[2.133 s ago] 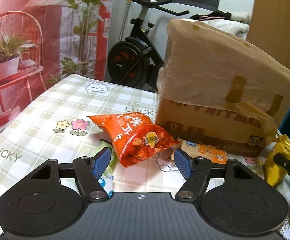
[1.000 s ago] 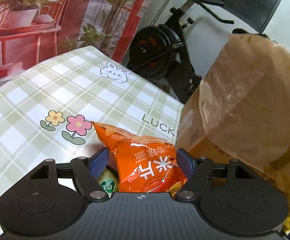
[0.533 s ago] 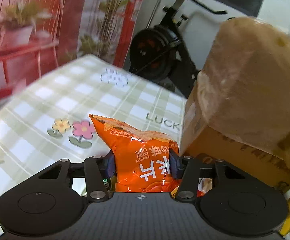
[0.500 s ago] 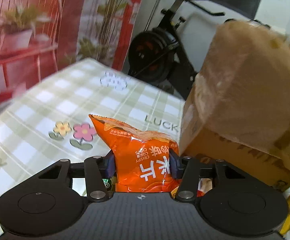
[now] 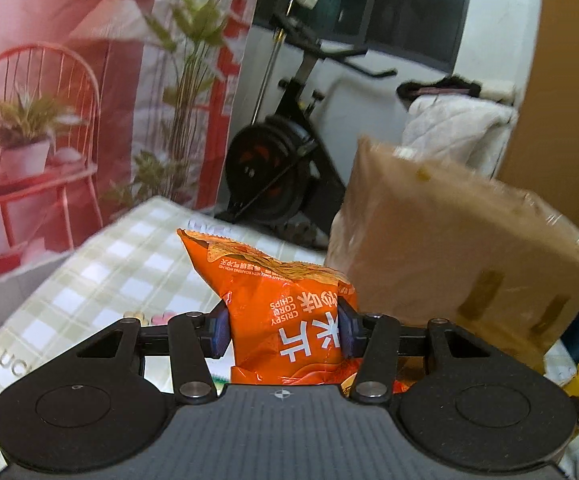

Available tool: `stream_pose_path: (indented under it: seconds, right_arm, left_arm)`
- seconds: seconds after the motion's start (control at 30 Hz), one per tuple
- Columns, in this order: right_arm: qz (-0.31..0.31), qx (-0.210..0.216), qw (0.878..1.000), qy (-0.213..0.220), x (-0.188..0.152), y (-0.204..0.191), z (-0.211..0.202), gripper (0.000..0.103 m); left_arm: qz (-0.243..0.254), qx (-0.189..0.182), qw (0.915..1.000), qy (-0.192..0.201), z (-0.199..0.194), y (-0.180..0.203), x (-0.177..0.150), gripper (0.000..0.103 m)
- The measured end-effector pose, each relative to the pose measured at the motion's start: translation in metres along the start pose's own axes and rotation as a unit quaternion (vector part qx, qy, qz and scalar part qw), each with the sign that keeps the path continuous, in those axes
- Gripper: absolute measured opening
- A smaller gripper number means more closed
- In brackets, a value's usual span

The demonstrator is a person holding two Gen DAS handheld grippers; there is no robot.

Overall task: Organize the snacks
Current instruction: 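Carry both bags over the box and open both grippers to drop them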

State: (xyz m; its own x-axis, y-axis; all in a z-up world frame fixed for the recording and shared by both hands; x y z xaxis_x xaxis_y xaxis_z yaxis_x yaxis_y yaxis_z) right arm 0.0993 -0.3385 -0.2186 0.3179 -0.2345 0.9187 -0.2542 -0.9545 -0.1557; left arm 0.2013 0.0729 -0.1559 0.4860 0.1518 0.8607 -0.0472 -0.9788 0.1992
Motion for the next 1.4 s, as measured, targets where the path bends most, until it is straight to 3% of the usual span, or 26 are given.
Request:
stream_pose_path:
  seconds: [0.17, 0.33, 0.47, 0.57, 0.87, 0.97, 1.07, 1.4]
  right_arm:
    - [0.021, 0.002, 0.998, 0.059, 0.053, 0.001, -0.027, 0.068]
    - [-0.017, 0.036, 0.991, 0.127, 0.134, -0.031, -0.04, 0.068]
    - [-0.043, 0.068, 0.986, 0.147, 0.191, -0.067, -0.022, 0.068]
    - [-0.069, 0.078, 0.984, 0.141, 0.215, -0.094, 0.01, 0.068]
    - [-0.086, 0.06, 0.991, 0.083, 0.212, -0.119, 0.074, 0.073]
    - [-0.089, 0.059, 0.992, 0.066, 0.203, -0.119, 0.079, 0.086]
    - [-0.085, 0.064, 0.992, 0.072, 0.201, -0.118, 0.072, 0.094]
    - [-0.069, 0.075, 0.993, 0.064, 0.199, -0.117, 0.038, 0.095]
  left_arm:
    - [0.015, -0.016, 0.9976, 0.065, -0.028, 0.021, 0.04, 0.053]
    - [0.042, -0.041, 0.99, 0.128, -0.044, 0.06, 0.091, 0.053]
    - [0.087, -0.056, 0.9813, 0.162, -0.036, 0.105, 0.126, 0.053]
    - [0.103, -0.062, 0.9818, 0.147, -0.004, 0.131, 0.143, 0.053]
    - [0.116, -0.067, 0.9873, 0.085, 0.065, 0.149, 0.135, 0.055]
    - [0.094, -0.076, 0.9908, 0.061, 0.077, 0.137, 0.129, 0.073]
    - [0.089, -0.071, 0.9915, 0.063, 0.074, 0.13, 0.126, 0.083]
    - [0.109, -0.056, 0.9906, 0.061, 0.039, 0.122, 0.122, 0.084]
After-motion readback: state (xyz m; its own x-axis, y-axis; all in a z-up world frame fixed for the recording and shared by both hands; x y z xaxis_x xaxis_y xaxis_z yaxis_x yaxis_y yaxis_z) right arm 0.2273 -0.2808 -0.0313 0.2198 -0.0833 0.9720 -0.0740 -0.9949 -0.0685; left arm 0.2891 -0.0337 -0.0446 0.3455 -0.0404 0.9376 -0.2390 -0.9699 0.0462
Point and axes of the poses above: each gripper's, at about its wrist camera, not at the fingertips, and z roughly the way its jaws point, y to its right, x to its top, the point moved 7 cm from there along z, roughly the way its jaws point
